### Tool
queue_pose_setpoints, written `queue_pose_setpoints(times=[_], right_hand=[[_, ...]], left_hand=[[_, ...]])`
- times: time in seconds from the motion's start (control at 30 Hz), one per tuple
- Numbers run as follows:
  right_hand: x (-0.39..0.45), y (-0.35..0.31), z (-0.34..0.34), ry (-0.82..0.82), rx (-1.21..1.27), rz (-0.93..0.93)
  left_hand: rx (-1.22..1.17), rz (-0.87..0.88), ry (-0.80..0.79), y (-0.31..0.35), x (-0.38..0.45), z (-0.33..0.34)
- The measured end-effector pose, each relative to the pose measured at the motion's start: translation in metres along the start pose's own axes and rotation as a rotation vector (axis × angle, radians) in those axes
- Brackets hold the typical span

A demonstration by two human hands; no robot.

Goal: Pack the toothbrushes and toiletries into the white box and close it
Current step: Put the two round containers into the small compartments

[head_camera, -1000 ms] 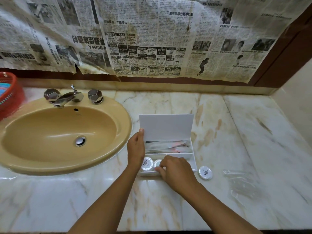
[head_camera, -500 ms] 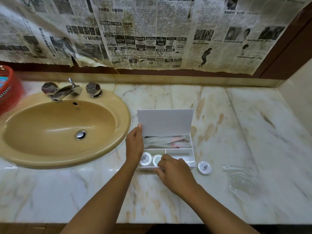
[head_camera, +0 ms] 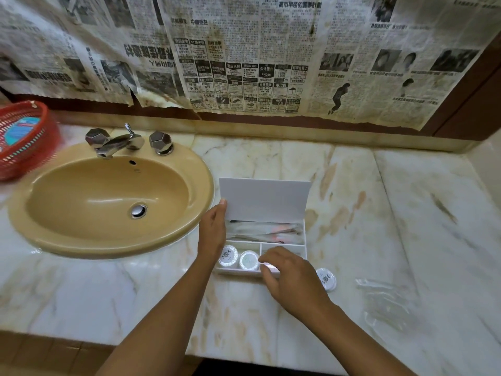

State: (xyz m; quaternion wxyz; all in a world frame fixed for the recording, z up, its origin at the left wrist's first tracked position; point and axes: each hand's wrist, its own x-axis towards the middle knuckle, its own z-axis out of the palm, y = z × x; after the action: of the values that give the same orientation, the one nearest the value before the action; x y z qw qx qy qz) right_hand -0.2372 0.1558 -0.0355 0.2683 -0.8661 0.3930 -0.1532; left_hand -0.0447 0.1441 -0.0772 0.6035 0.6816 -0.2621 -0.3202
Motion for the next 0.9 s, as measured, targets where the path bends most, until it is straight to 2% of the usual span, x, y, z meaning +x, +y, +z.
queue_pose_setpoints(times=[0.17, 0.37, 0.7, 0.9], right_hand=[[-0.005, 0.015, -0.024, 0.127, -0.006, 0.106], [-0.011, 0.044, -0.035, -0.014, -0.126, 0.33], [-0.022, 0.072, -0.018, -0.229, -0.304, 0.447], [-0.021, 0.079, -0.013, -0.188, -0.316, 0.439]], left_hand=[[-0.008, 0.026, 0.0, 0.006, -0.003, 0.003], [-0.017, 0.04, 0.005, 0.006, -0.003, 0.003], [-0.002, 0.021, -0.018, -0.002, 0.0, 0.0], [-0.001, 0.032, -0.012, -0.001, 0.0, 0.0]])
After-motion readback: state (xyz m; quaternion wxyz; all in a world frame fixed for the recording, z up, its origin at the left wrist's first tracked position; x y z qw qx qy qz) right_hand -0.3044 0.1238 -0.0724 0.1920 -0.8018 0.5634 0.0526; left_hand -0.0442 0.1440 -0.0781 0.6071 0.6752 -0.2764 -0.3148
